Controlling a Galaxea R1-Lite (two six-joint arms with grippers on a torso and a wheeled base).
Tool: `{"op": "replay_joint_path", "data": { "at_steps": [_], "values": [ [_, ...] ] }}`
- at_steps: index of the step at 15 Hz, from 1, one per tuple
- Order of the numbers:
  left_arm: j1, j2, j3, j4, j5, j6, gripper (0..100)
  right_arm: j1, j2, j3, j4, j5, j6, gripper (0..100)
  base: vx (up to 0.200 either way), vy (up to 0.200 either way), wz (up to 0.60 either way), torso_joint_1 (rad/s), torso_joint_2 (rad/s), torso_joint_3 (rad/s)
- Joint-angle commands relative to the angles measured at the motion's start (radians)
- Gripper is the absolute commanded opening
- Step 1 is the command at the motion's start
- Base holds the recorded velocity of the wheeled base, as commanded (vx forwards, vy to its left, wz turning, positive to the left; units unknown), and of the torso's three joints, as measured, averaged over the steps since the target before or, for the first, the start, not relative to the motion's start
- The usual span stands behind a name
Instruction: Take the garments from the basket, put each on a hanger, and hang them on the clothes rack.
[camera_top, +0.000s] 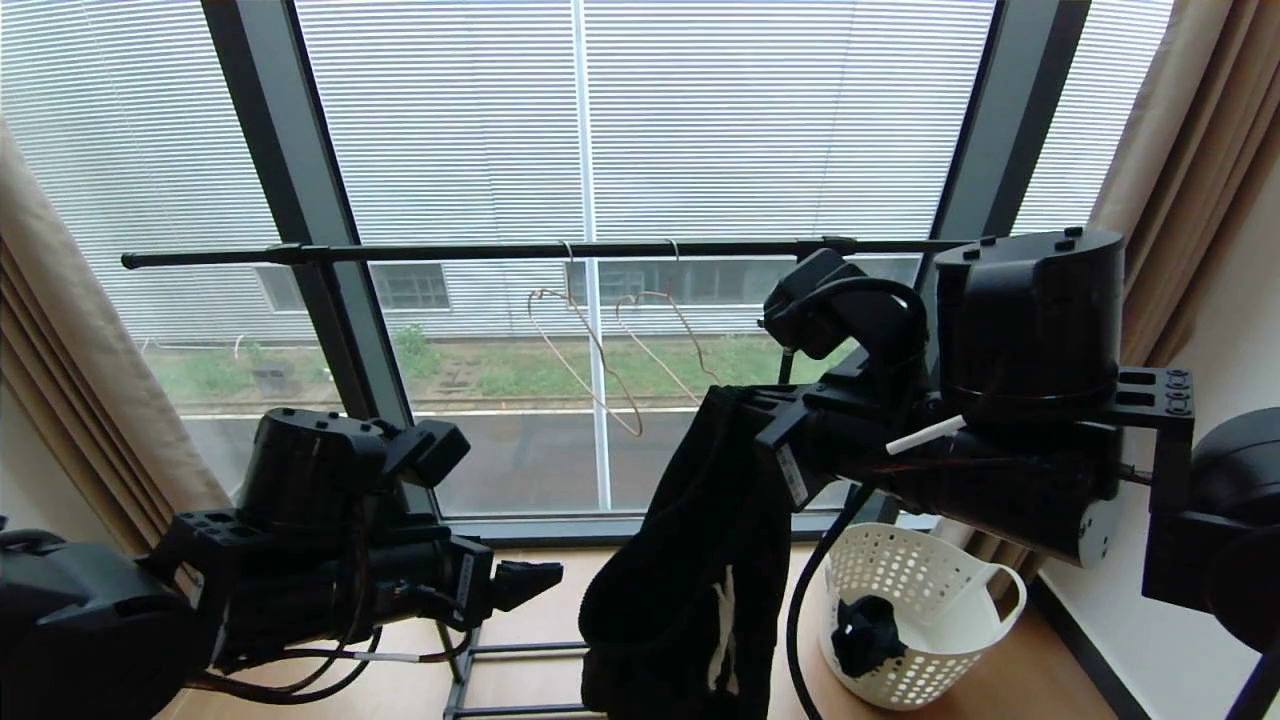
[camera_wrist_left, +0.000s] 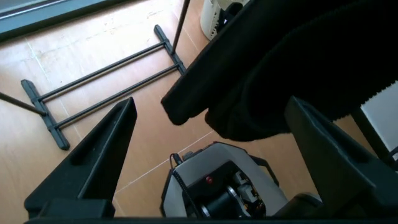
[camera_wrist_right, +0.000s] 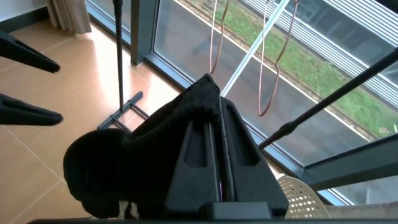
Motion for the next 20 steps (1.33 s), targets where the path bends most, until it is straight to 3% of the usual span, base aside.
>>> {"op": "replay_joint_path", "data": {
  "at_steps": [1, 5, 8, 13, 14, 18, 20],
  "values": [
    [-0.038, 0.083, -0.024, -0.002, 0.001, -0.001, 100, 0.009, 0.014, -0.009, -0.003, 0.001, 0.0, 0, 0.0, 0.0, 0.0, 0.0, 0.0, 0.0],
    [-0.101, 0.14, -0.027, -0.039, 0.004, 0.001, 100, 0.033, 0.01, -0.012, -0.006, 0.001, 0.006, 0, 0.0, 0.0, 0.0, 0.0, 0.0, 0.0],
    [-0.135, 0.198, -0.032, -0.084, 0.048, -0.001, 100, 0.049, -0.015, -0.009, -0.003, 0.0, 0.026, 0, 0.0, 0.0, 0.0, 0.0, 0.0, 0.0],
    [-0.15, 0.23, -0.03, -0.091, 0.073, -0.001, 100, 0.043, -0.082, 0.011, 0.003, -0.002, 0.029, 0, 0.0, 0.0, 0.0, 0.0, 0.0, 0.0],
    [-0.15, 0.23, -0.022, -0.091, 0.08, -0.001, 0, 0.029, -0.096, 0.02, 0.003, -0.002, 0.029, 0, 0.0, 0.0, 0.0, 0.0, 0.0, 0.0],
    [-0.147, 0.172, 0.013, -0.087, 0.131, -0.004, 0, -0.077, -0.096, 0.043, -0.003, -0.003, 0.029, 0, 0.0, 0.0, 0.0, 0.0, 0.0, 0.0],
    [-0.124, 0.126, 0.021, -0.084, 0.133, -0.018, 0, -0.14, -0.073, -0.017, 0.014, -0.003, 0.026, 0, 0.0, 0.0, 0.0, 0.0, 0.0, 0.0]
  ]
}}
